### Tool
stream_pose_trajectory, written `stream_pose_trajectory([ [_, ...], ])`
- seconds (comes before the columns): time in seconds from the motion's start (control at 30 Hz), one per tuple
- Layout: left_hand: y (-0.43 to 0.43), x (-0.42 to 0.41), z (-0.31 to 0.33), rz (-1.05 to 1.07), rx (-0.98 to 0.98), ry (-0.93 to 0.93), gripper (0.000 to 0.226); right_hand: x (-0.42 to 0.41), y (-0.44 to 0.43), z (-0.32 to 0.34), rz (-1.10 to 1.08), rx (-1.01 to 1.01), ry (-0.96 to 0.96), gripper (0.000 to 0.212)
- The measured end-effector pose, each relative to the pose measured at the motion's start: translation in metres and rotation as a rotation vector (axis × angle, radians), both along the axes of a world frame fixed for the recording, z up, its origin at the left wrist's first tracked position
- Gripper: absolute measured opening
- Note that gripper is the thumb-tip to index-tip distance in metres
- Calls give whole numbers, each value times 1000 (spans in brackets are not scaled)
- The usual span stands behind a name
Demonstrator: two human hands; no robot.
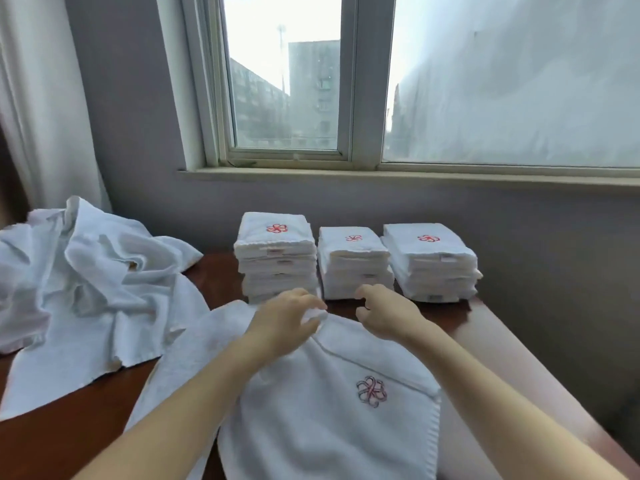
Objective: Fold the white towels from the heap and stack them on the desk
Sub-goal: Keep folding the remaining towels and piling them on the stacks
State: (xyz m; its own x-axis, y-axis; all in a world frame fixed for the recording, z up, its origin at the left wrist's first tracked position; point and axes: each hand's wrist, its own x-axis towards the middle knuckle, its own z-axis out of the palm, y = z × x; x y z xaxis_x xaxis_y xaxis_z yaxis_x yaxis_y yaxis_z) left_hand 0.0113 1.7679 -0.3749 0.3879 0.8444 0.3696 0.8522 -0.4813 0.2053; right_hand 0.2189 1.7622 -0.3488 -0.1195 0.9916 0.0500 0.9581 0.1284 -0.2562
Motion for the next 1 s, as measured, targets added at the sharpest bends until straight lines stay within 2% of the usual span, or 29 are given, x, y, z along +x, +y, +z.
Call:
stream_pose_trajectory([
  [0.07, -1, 12, -16, -80, -85, 26, 37, 4, -9, -19, -54, -83, -11, 41],
  [0.17, 3, 23, -41, -64, -146, 130, 59, 3, -29, -60, -56, -172, -22, 53],
  [0.27, 5, 28, -61, -32, -176, 250, 62, 3, -43, -94, -35, -89, -53, 65],
  [0.53, 6, 61, -77, 81, -276, 224, 62, 57, -9, -94, 128, 12, -63, 67],
  [0.7, 19, 92, -68, 53, -207, 252, 64, 99, 16, -91, 217, 31, -48, 65],
  [1.0, 47, 111, -66, 82, -220, 80, 57, 129, 55, -86, 283, 106, 41, 60],
])
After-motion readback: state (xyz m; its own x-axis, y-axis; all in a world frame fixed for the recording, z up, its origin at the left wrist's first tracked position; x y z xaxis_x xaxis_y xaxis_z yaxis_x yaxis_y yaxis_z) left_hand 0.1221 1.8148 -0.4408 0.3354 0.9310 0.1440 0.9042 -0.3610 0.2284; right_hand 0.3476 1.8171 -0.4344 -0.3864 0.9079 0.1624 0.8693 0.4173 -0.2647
